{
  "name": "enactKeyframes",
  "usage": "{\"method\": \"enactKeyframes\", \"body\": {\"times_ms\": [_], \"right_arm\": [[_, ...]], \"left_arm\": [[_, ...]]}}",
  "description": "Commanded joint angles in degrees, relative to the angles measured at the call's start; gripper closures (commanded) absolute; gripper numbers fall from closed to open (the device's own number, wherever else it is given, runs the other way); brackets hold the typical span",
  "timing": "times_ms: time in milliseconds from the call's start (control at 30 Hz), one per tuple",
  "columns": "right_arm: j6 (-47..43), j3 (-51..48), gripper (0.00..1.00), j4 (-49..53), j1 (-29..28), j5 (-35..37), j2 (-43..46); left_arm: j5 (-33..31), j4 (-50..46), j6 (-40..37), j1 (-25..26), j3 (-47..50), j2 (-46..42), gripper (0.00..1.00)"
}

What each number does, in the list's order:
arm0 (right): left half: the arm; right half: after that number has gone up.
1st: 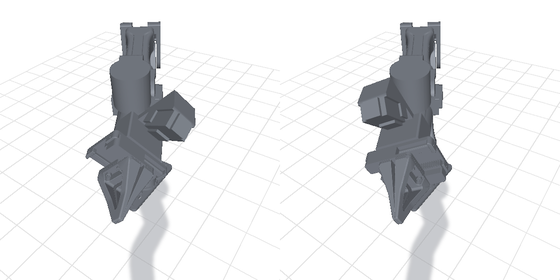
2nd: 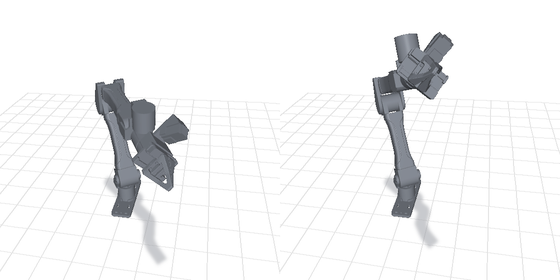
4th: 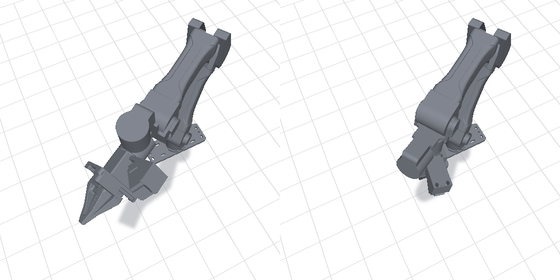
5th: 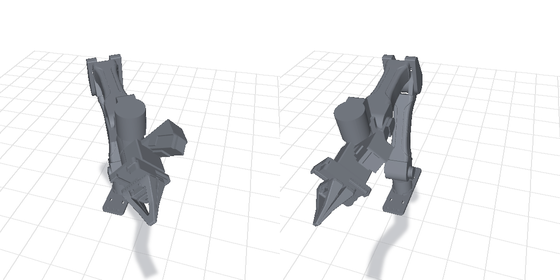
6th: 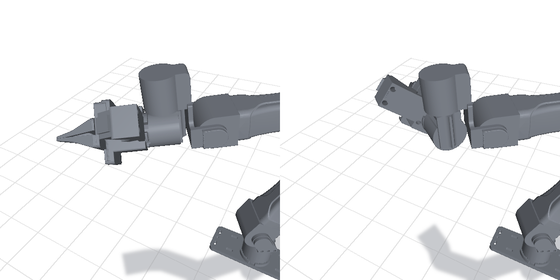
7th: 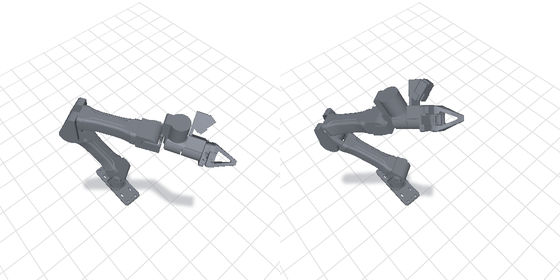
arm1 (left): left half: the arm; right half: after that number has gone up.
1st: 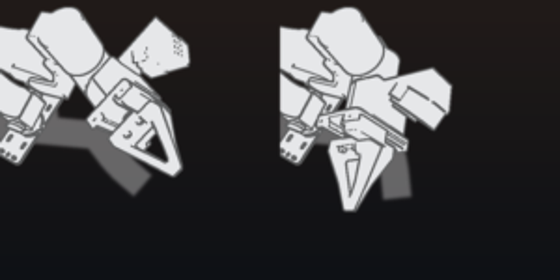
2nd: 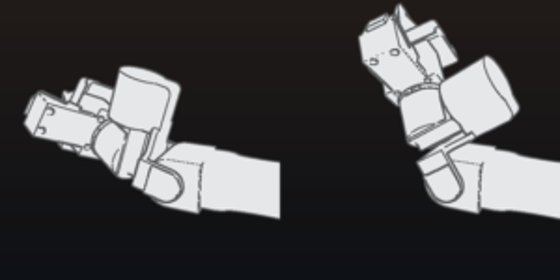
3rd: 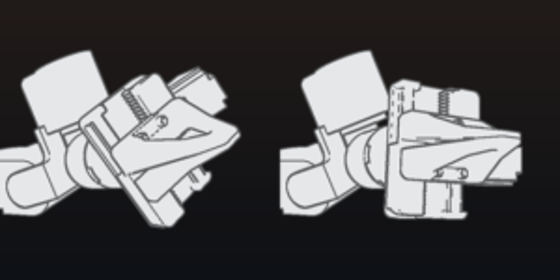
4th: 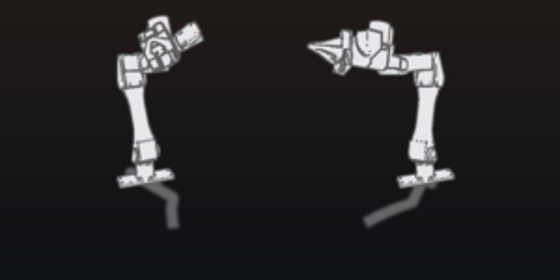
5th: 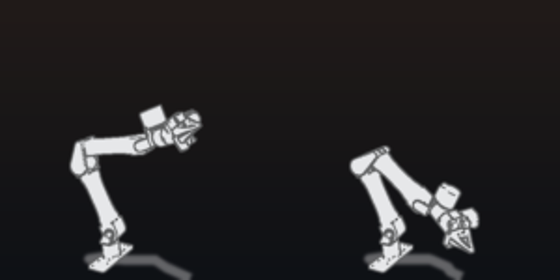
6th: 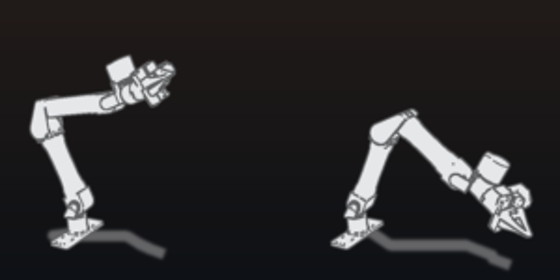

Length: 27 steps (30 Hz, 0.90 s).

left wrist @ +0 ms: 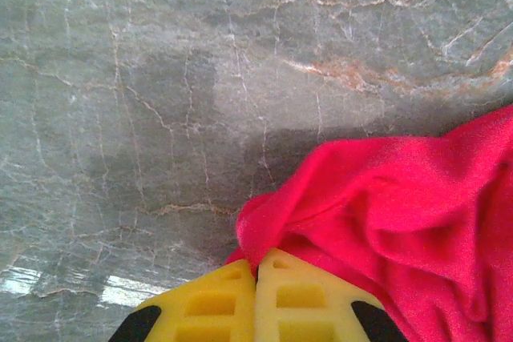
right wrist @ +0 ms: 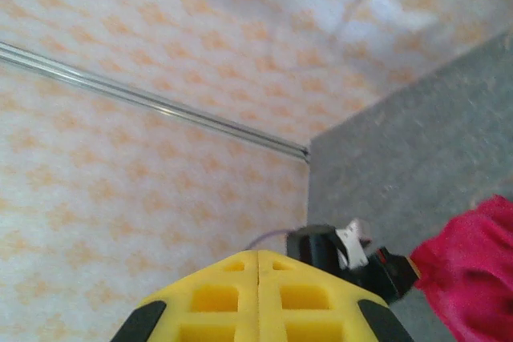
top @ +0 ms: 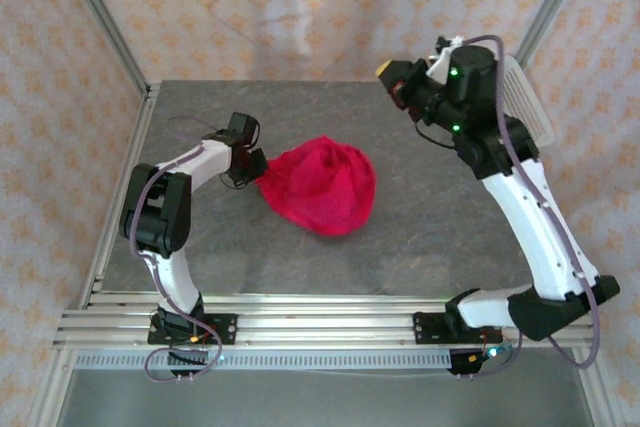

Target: Fold the inside-out t-shirt

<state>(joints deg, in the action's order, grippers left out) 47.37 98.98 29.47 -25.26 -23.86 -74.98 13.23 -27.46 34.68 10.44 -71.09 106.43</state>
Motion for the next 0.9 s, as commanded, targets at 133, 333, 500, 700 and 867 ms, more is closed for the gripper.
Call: {"method": "enactKeyframes", "body": {"times_ms": [133, 333, 500, 700, 867], "right_arm": [[-1.1, -3.9, 1.00, -1.0, 0.2, 0.7, -2.5], [-8.1, -16.4, 0.97, 2.3, -7.4, 7.3, -8.2], [-11.5, -23.2, 0.71, 5.9, -16.0, 17.0, -10.1], [-7.6, -29.9, 0.52, 1.8, -19.6, 15.5, -11.7], [-5.2, -30.1, 0.49, -4.0, -20.0, 12.4, -17.4]], "left_arm": [[3.7, 1.8, 2.5, -0.3, 0.4, -7.1, 1.00], [4.3, 0.5, 1.9, -0.3, 0.6, -9.0, 1.00], [3.5, -0.2, 1.4, -0.3, 0.9, -9.8, 1.00], [3.4, -0.1, 1.4, -0.4, 1.3, -9.6, 1.00], [3.2, -0.4, 1.4, -0.3, 1.8, -9.9, 1.00]]}}
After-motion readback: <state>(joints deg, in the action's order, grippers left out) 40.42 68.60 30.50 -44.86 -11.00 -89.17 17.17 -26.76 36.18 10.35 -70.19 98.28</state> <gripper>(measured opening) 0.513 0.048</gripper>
